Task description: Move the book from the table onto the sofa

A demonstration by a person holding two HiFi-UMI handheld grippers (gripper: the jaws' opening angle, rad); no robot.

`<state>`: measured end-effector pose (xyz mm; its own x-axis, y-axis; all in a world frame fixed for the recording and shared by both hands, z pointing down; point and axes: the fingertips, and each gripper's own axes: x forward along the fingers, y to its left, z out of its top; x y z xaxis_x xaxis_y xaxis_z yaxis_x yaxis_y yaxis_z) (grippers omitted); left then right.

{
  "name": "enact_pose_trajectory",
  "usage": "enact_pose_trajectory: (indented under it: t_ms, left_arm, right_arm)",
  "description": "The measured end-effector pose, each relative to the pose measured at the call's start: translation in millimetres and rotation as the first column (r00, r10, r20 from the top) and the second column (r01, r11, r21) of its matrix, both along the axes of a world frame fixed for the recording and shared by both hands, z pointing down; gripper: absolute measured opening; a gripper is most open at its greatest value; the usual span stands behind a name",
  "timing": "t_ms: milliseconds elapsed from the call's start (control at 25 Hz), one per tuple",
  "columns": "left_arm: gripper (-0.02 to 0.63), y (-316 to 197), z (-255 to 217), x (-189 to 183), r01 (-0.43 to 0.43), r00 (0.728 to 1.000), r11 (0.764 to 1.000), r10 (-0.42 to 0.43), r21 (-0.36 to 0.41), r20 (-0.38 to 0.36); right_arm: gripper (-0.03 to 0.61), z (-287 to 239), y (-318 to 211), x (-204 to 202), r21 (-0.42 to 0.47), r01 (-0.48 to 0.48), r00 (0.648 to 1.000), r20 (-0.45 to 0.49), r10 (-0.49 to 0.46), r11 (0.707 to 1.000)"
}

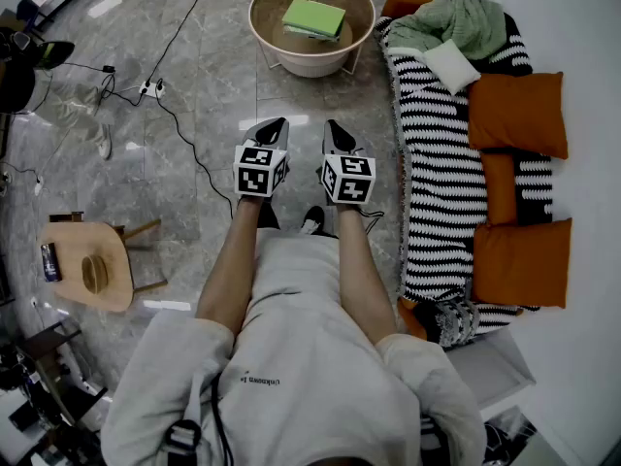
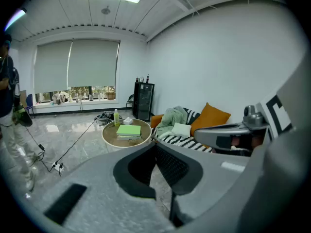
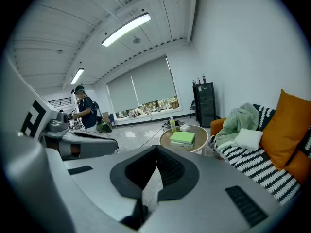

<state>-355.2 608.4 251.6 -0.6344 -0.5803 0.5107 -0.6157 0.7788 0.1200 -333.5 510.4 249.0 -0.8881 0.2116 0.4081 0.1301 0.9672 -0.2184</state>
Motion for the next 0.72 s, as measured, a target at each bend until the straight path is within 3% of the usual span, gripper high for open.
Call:
enact_pose_trajectory:
  t_ms: [280,560,720]
  left_arm:
    - [0.009,-8.4,6.6,-28.8,-0.056,0.998,0.998,0.056,0.011,-0.012]
    - [0.011,12.7,9.2,-95.3,-0.115,0.993,0.993,0.116,0.036,-0.030]
    - [0.009,24.8,-6.3,-135.3,-0.165,0.985,0.976,0.169,0.144,-0.018]
  right_arm:
    - [0.006,2.7,2.4,-28.8,0.025,-0.018,1.000,-0.009,0.018,1.000]
    - [0.006,9.3,27.8,-75.9,0.031,-0.098,0.995,-0.034,0.099,0.995]
    - [0.006,11.6,37.8,-97.3,-0.019,-0.172,0.985,-0.029,0.171,0.985]
